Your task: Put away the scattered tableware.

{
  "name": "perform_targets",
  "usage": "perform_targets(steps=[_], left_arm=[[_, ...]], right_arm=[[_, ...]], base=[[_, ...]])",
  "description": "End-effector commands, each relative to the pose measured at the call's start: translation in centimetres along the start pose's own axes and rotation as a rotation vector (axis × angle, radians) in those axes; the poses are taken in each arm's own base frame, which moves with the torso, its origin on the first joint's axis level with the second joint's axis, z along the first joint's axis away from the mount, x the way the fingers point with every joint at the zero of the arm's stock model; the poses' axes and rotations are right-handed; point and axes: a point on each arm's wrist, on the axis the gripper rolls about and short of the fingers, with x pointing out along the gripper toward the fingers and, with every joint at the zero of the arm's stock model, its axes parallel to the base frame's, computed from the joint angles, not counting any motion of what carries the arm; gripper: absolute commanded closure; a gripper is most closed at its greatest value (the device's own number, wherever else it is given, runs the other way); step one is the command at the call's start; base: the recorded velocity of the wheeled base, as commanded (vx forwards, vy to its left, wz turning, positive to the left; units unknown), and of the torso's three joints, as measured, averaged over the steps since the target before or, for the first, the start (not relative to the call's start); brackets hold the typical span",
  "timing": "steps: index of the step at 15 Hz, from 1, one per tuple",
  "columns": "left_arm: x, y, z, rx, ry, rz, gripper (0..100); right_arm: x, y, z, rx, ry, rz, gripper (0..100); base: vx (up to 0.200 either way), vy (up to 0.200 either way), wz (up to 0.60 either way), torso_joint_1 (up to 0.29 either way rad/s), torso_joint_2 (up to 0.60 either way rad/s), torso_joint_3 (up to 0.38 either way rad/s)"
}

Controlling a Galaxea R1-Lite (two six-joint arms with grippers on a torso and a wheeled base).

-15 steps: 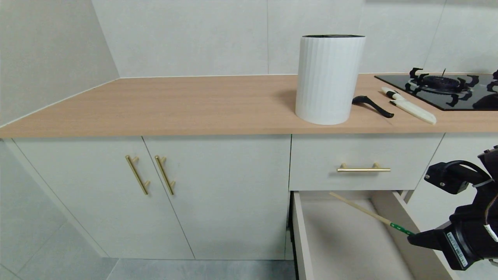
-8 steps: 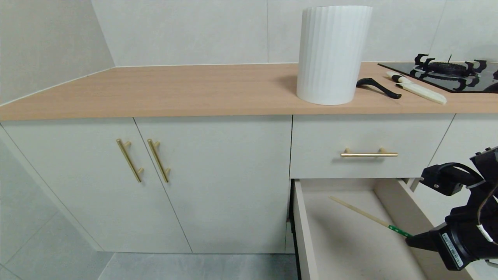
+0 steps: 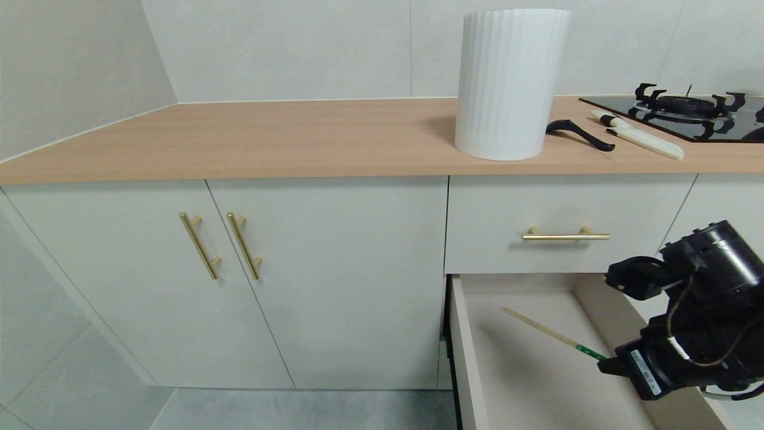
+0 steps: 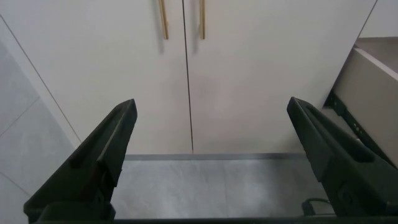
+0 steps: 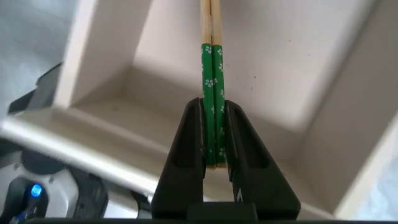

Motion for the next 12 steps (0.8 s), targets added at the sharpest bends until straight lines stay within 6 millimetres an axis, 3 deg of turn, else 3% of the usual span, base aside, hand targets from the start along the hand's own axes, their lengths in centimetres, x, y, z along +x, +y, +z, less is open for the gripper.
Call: perform_targets(steps=[1,4,12], left_arm=[[0.0,0.0,0.0,0.000,0.000,0.000,0],[0.0,0.0,0.0,0.000,0.000,0.000,0],[0.0,0.0,0.0,0.000,0.000,0.000,0]], right_arm=[[5.9,1.2,0.6,0.074,0.110,-0.023,100],[10.7,3.1,1.0,0.146,0.077,-0.071,100],[17.7,3.9,2.6,0.297,-0.104,-0.177,100]], base=[[0.000,0.000,0.00,0.000,0.00,0.000],[0.000,0.000,0.00,0.000,0.00,0.000],[0.000,0.000,0.00,0.000,0.00,0.000]])
